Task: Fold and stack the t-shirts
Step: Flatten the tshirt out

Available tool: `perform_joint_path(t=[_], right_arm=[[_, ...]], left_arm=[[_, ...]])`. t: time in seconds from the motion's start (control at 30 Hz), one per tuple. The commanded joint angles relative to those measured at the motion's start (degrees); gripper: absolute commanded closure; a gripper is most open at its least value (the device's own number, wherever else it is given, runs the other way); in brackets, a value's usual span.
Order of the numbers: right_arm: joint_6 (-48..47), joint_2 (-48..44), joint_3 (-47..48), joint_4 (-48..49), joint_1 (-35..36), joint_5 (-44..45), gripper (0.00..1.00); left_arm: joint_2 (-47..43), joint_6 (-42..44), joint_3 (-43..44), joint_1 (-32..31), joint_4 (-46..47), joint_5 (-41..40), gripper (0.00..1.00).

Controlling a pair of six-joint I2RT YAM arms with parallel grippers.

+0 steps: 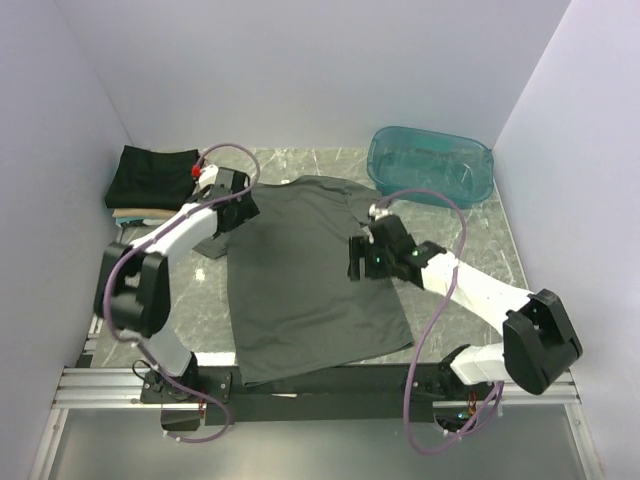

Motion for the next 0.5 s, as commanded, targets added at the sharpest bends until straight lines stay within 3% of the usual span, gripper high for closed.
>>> perform_joint_path(t=[0.0,0.27,0.47], right_arm=[[8.22,-3.34,-4.7,2.62,1.76,-5.05,0.14],[12.98,2.36,-8.41,6.22,2.12,-5.34,0.14],[11.5,10.8,-4.46,2.72,-1.29,-1.37,0.14]], left_arm=[[6.17,3.34,6.34,0.86,2.84,-0.02,0.01],[16.3,2.74,12.86,3.33,0.56,2.44,0.01],[15.17,0.72,8.49,3.33,-2.17,2.7,0.01]])
